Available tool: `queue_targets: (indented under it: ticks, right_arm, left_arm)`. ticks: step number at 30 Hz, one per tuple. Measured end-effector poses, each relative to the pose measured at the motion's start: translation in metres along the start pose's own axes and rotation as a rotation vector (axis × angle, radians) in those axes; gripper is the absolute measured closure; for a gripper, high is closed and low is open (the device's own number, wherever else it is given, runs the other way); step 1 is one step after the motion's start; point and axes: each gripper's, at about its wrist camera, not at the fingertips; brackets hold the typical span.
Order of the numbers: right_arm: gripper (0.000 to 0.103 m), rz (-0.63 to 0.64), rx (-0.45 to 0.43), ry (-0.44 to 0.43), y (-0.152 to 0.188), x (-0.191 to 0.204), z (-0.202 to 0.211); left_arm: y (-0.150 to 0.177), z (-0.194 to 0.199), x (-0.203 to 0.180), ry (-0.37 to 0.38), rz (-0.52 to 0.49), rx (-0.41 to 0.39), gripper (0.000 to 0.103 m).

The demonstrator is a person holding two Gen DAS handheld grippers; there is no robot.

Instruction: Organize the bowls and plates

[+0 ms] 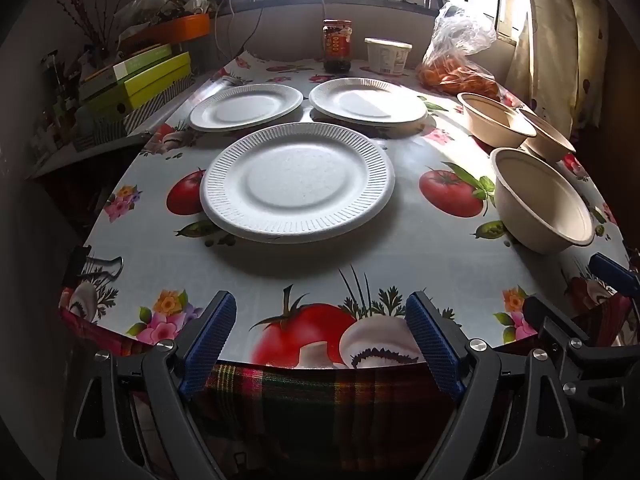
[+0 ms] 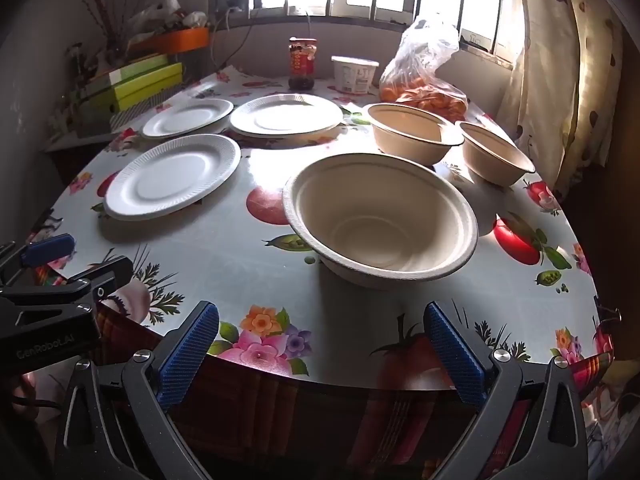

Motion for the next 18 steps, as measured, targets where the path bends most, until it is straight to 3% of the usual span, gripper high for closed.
queue_targets:
  ticks: [18]
  right_arm:
    - [0.0, -0.016, -0.019, 0.018, -0.004, -0.002, 0.01]
  left_arm:
    - [-0.008, 0.012, -0.011, 0.002, -0.031, -0.016, 0.016]
Point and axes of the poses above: each gripper's, at about its wrist camera, not at the fingertips, and z roughly against the way its jaws point, x to its left, y to its underside, and after that the axes turned 11 degrees about -x, right-handed
